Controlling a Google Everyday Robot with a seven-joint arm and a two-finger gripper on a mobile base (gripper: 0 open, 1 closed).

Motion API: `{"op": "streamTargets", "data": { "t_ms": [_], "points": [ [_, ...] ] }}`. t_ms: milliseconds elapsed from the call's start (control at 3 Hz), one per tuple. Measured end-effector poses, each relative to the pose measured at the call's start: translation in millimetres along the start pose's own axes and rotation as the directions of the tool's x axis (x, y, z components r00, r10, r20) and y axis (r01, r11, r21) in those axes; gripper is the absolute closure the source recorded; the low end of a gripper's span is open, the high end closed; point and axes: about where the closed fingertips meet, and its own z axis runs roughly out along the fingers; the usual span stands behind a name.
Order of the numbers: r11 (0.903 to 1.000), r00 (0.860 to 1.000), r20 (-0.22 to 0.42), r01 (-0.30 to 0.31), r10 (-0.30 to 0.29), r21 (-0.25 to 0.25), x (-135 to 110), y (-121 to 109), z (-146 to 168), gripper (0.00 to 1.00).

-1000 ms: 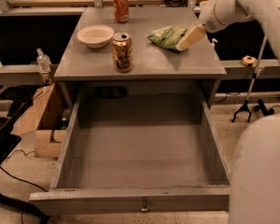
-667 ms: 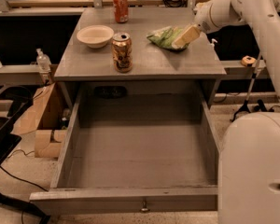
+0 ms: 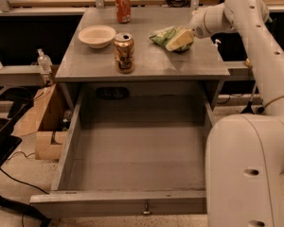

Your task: Place green jalapeno chip bag into top drawer

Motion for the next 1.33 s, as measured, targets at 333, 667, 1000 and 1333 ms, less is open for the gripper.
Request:
{"op": "streamTargets", "data": {
  "t_ms": [333,667,1000,1333],
  "points": [
    [0.9975,0.998,-0.027,-0.061,0.06,-0.037,9.8,9.6,15.4,0.18],
    [0.9892,0.991,-0.066,-0.122,0.117,-0.081,20.9,21.9,25.1,0.41],
    [0.9872,0.99,-0.073,-0.13,0.123,-0.093,23.0,26.2,30.5,0.72],
    [0.9867,0.99,-0.075,-0.131,0.124,-0.097,23.6,28.4,33.6,0.95]
  ]
}}
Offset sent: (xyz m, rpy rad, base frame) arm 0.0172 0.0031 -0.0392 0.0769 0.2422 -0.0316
